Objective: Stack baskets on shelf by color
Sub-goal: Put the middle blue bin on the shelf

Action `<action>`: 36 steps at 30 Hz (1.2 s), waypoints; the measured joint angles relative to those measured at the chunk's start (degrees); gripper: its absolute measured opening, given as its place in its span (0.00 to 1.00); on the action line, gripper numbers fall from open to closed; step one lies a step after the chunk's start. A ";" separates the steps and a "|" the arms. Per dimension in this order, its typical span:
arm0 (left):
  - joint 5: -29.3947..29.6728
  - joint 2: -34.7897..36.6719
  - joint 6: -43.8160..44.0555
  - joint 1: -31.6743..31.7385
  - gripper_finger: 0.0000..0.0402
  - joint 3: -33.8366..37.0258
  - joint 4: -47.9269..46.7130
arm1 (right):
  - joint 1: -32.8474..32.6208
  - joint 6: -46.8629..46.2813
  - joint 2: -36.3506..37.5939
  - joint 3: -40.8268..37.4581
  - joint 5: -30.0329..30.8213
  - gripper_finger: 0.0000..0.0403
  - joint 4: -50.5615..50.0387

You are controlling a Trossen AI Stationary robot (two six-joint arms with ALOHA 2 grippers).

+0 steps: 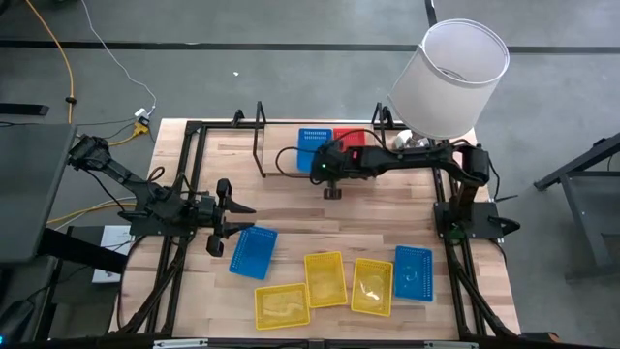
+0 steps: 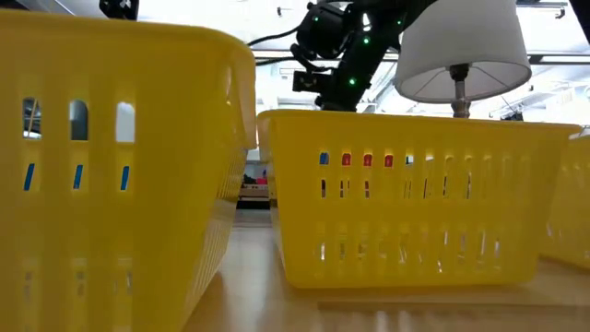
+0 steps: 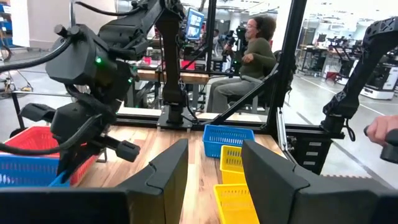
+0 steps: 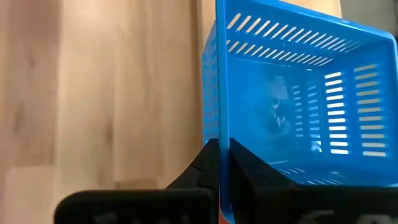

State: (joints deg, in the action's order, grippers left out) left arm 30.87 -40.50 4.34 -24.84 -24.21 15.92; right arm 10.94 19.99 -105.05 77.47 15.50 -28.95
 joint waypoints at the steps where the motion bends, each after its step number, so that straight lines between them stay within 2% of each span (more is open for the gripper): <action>1: 0.00 0.00 0.00 0.00 0.35 0.00 -0.04 | -0.02 -0.02 0.05 0.00 0.97 0.00 -0.57; 15: -0.01 -0.01 0.00 0.00 0.35 0.00 -0.04 | 1.68 -1.71 0.13 0.00 4.20 0.00 -2.99; 25: -0.02 -0.01 0.02 -0.01 0.35 0.00 -0.04 | 3.64 -0.19 0.15 0.00 -2.13 0.00 1.64; 29: -0.02 -0.01 0.02 0.00 0.35 0.00 -0.04 | 4.03 1.78 0.15 0.00 -2.39 0.00 1.97; 36: -0.02 -0.01 0.10 -0.01 0.35 0.00 -0.04 | 5.70 0.08 0.11 0.00 -5.15 0.00 1.35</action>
State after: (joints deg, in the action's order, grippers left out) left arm 30.85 -40.51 4.44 -24.85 -24.21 15.88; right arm 16.64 20.08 -104.95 77.47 10.36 -27.61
